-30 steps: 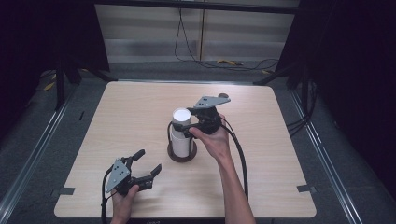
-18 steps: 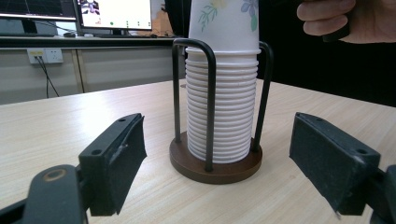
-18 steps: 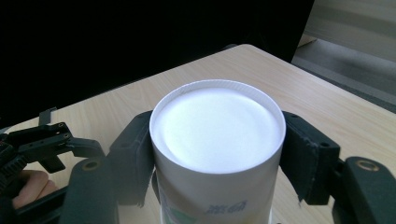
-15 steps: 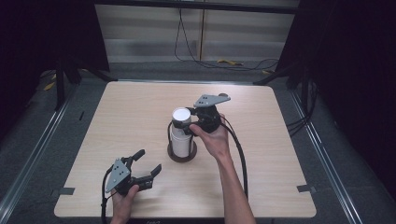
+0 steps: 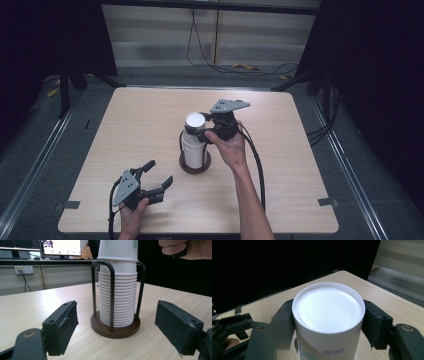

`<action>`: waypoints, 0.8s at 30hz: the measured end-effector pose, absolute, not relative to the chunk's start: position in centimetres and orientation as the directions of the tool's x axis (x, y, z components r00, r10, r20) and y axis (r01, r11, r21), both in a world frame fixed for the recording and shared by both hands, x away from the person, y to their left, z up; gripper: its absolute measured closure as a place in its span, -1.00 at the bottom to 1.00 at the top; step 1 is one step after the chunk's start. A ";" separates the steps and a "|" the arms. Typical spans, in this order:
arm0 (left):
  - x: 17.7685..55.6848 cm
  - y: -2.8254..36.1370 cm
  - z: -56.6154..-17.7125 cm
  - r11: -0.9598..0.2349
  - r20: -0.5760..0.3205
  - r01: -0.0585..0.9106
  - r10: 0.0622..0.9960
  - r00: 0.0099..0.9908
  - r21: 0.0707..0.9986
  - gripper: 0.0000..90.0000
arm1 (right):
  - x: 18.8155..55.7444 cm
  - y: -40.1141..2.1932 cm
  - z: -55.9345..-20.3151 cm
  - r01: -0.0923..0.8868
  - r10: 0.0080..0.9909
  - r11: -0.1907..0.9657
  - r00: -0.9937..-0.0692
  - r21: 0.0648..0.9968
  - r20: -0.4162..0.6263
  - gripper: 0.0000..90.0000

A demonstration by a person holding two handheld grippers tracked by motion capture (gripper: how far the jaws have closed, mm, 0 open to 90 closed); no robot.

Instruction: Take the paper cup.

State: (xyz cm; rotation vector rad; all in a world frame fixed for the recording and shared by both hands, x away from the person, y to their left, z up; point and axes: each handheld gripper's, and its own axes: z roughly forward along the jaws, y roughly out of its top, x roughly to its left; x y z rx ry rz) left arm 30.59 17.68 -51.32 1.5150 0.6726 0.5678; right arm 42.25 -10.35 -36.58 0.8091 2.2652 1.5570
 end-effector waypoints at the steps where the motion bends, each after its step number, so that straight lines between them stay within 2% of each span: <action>1: 30.6 17.7 -51.3 -0.004 -0.048 0.072 0.711 0.702 0.997 -0.60 | 42.2 -10.4 -36.5 0.289 0.586 0.262 -0.806 0.921 0.087 -0.24; 24: 30.6 17.7 -51.3 -0.005 -0.047 0.071 0.711 0.702 0.997 -0.60 | 41.7 -11.0 -35.7 0.242 0.584 0.192 -0.807 0.951 0.087 -0.22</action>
